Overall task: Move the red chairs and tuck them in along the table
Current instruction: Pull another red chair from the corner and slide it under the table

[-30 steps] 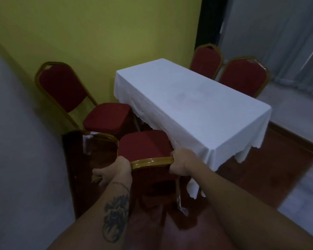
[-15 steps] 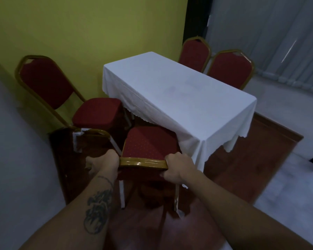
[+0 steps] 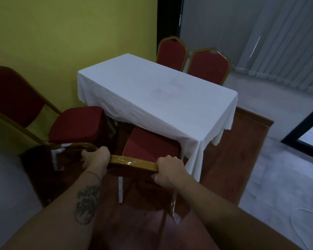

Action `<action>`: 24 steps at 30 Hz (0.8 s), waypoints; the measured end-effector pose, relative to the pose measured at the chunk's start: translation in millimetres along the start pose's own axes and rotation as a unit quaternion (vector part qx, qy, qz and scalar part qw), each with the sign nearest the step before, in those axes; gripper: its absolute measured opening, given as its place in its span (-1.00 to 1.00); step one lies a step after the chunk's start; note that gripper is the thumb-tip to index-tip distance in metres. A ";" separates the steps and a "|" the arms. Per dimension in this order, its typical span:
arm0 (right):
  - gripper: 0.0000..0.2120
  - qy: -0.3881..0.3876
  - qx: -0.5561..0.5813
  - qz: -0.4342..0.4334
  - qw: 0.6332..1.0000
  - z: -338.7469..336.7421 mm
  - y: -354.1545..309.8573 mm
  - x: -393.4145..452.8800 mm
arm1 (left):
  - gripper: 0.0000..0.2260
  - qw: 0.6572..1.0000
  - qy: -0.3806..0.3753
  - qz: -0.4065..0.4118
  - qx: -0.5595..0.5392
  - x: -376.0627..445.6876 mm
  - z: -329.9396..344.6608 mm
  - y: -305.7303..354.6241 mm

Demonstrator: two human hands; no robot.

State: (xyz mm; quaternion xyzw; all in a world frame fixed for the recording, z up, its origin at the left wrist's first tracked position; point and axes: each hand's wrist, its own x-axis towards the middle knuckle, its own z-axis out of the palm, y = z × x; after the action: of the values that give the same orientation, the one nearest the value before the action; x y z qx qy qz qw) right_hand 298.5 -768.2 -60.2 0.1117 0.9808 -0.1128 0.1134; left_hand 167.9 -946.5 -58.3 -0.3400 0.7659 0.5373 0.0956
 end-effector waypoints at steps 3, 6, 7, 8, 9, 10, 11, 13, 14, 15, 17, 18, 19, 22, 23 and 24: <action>-0.64 0.005 0.003 0.018 1.000 2.4 -25.2 8.7 | -0.21 1.000 -0.022 0.012 0.013 25.3 -8.8 11.4; -0.64 0.015 0.005 0.034 0.999 4.1 -44.1 19.0 | -0.26 0.999 -0.035 0.032 0.020 45.0 -13.4 24.2; -0.64 0.017 0.007 0.039 0.999 4.4 -49.3 23.0 | -0.27 0.998 -0.038 0.039 0.023 51.5 -13.6 28.3; -0.63 0.018 0.008 0.044 0.999 4.8 -54.0 27.3 | -0.27 0.998 -0.048 0.039 0.026 56.2 -14.5 32.6; -0.62 0.018 0.011 0.048 0.999 5.2 -58.2 32.2 | -0.26 0.997 -0.056 0.045 0.025 63.7 -13.8 36.7; -0.61 0.017 0.014 0.050 0.999 5.4 -62.5 37.3 | -0.26 0.996 -0.065 0.049 0.029 69.4 -13.9 41.9; -0.61 0.016 0.017 0.052 0.998 5.2 -66.5 42.8 | -0.26 0.995 -0.071 0.054 0.032 77.6 -12.9 46.8; -0.60 0.015 0.019 0.054 0.998 4.1 -74.3 54.9 | -0.25 0.995 -0.078 0.052 0.039 95.4 -9.3 57.3; -0.60 0.014 0.015 0.054 0.998 2.6 -77.4 61.1 | -0.25 0.994 -0.080 0.053 0.043 101.5 -7.8 63.1; -0.61 0.011 0.009 0.053 0.999 0.7 -79.7 67.6 | -0.26 0.994 -0.081 0.059 0.047 110.8 -4.7 68.2; -0.63 0.002 -0.001 0.050 0.999 -3.5 -81.8 80.4 | -0.25 0.992 -0.095 0.065 0.044 124.2 0.1 77.9; -0.63 -0.003 -0.002 0.049 0.999 -5.2 -82.2 86.4 | -0.23 0.992 -0.102 0.064 0.039 132.0 2.2 82.0; -0.62 -0.006 -0.004 0.047 0.999 -5.9 -83.0 92.2 | -0.20 0.991 -0.107 0.065 0.038 142.0 4.3 84.2; -0.57 -0.014 -0.017 0.035 0.999 -2.9 -87.0 108.8 | -0.15 0.990 -0.109 0.073 0.048 178.0 14.8 87.3; -0.56 -0.012 -0.020 0.031 0.999 -0.8 -89.1 113.9 | -0.14 0.990 -0.112 0.072 0.051 189.7 18.7 89.0; -0.56 -0.009 -0.019 0.030 0.999 1.1 -91.3 119.0 | -0.13 0.990 -0.113 0.075 0.047 199.7 23.0 91.3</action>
State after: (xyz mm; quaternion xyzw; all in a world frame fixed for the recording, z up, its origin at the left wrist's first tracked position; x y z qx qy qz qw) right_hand 163.4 -832.2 -72.8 0.1378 0.9779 -0.0915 0.1279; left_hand -44.0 -992.1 -100.6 -0.2141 0.7980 0.5411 0.1568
